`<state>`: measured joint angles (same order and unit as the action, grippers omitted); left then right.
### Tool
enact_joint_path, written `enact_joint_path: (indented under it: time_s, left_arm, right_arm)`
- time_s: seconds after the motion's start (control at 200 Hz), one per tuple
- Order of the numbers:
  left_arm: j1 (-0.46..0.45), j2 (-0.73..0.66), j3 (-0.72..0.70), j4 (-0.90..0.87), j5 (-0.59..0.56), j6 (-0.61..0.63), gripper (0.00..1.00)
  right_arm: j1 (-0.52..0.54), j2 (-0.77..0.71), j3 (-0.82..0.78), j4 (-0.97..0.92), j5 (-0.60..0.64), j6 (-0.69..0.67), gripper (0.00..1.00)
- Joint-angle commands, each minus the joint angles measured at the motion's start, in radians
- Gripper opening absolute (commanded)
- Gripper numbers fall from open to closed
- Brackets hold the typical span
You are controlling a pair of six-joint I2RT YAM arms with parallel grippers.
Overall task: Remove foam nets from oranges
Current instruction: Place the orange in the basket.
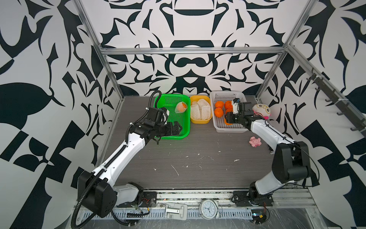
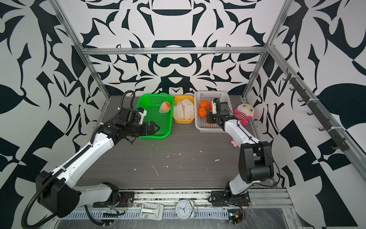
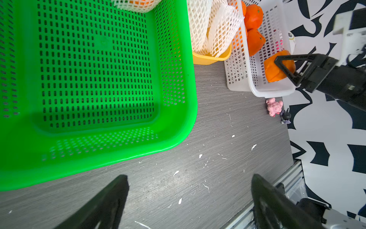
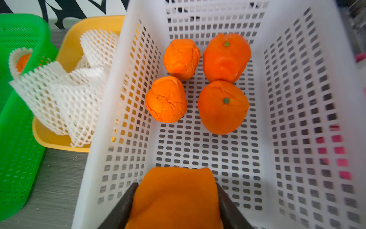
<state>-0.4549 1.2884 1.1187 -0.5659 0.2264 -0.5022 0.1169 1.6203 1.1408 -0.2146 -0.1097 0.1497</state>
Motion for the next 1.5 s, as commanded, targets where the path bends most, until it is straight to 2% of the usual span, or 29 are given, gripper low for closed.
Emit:
enact_joint_path:
  time_s: [0.0, 0.25, 0.55, 0.99, 1.495]
  left_arm:
    - [0.008, 0.027, 0.031, -0.021, 0.015, 0.011, 0.99]
    - [0.013, 0.042, 0.029, -0.02, 0.022, 0.011, 0.99]
    - [0.015, 0.038, 0.026, -0.017, 0.026, 0.009, 1.0]
    - [0.015, 0.025, 0.013, -0.012, 0.025, 0.002, 0.99]
    - [0.017, 0.029, 0.012, -0.011, 0.021, 0.003, 1.0]
  right_arm:
    - [0.0, 0.041, 0.052, 0.042, -0.065, 0.063, 0.31]
    - [0.0, 0.172, 0.095, 0.064, -0.116, 0.096, 0.37]
    - [0.0, 0.232, 0.109, 0.066, -0.147, 0.133, 0.46]
    - [0.001, 0.23, 0.115, 0.052, -0.147, 0.141, 0.62]
    - [0.0, 0.181, 0.131, 0.017, -0.131, 0.143, 0.76]
